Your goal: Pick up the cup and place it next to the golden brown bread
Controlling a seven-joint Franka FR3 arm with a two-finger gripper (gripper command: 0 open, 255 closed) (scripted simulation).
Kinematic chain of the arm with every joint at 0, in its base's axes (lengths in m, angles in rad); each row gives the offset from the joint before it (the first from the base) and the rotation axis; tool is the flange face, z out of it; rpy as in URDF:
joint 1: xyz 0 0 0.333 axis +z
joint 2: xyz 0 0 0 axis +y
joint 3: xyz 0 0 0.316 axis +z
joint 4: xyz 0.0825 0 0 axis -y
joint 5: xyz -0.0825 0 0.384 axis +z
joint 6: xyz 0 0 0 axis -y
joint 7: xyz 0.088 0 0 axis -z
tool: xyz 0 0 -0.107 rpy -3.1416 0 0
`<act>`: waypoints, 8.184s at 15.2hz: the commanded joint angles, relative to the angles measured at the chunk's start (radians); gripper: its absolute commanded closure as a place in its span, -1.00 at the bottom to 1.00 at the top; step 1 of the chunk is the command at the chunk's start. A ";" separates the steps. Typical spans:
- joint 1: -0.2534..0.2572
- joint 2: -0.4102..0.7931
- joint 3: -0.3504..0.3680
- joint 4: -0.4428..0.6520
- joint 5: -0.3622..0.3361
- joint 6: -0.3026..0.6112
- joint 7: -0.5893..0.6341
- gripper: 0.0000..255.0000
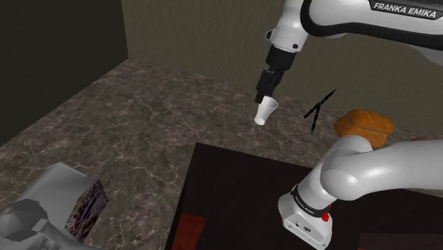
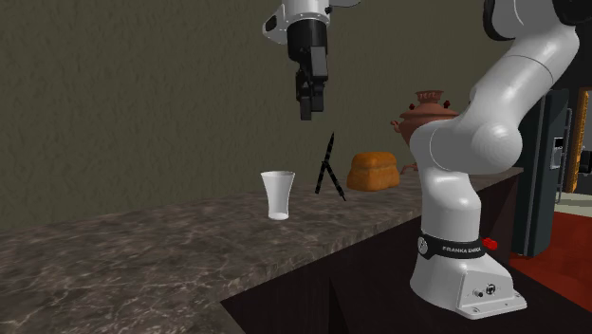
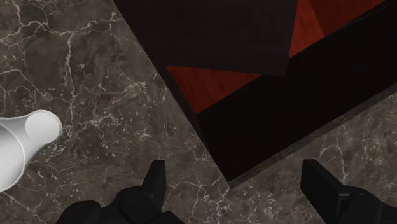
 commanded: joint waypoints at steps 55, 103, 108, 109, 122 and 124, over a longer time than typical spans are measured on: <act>-0.253 0.285 -0.162 -0.208 -0.484 0.656 -0.230 1.00; -0.301 0.153 -0.325 0.213 -0.475 0.180 -0.588 1.00; -0.330 0.176 -0.433 0.247 -0.503 0.207 -0.711 1.00; -0.335 0.184 -0.455 0.258 -0.506 0.213 -0.736 1.00; -0.331 0.399 -0.794 0.487 -0.441 0.292 -1.100 1.00; -0.319 0.457 -0.861 0.539 -0.399 0.303 -1.169 1.00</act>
